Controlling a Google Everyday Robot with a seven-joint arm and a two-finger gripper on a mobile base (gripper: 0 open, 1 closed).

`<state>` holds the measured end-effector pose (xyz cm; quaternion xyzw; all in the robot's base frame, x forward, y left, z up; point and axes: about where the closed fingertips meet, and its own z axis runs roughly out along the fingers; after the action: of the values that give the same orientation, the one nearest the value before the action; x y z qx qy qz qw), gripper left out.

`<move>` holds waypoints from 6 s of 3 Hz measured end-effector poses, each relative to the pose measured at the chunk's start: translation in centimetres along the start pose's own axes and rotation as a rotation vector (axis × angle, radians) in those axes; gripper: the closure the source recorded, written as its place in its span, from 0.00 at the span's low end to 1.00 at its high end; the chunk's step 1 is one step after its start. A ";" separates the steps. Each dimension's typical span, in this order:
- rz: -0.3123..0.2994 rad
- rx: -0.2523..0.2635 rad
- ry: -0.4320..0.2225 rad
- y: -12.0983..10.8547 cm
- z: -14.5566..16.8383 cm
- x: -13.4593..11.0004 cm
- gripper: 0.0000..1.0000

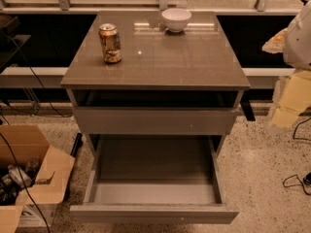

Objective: Close middle drawer

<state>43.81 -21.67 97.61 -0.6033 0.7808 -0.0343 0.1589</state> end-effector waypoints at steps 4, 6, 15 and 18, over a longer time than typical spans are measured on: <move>0.041 -0.071 -0.074 2.8 6.0 0.5 0.57; 0.079 -0.105 -0.137 5.1 12.3 1.2 1.00; 0.518 -0.386 -0.265 18.4 44.2 6.3 1.00; 0.533 -0.351 -0.189 19.2 51.0 7.3 1.00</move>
Offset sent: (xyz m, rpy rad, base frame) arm 0.0000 0.0000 0.0000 0.0000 0.0000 0.0000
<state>39.06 -16.42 43.12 -0.3967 0.8868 0.1997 0.1278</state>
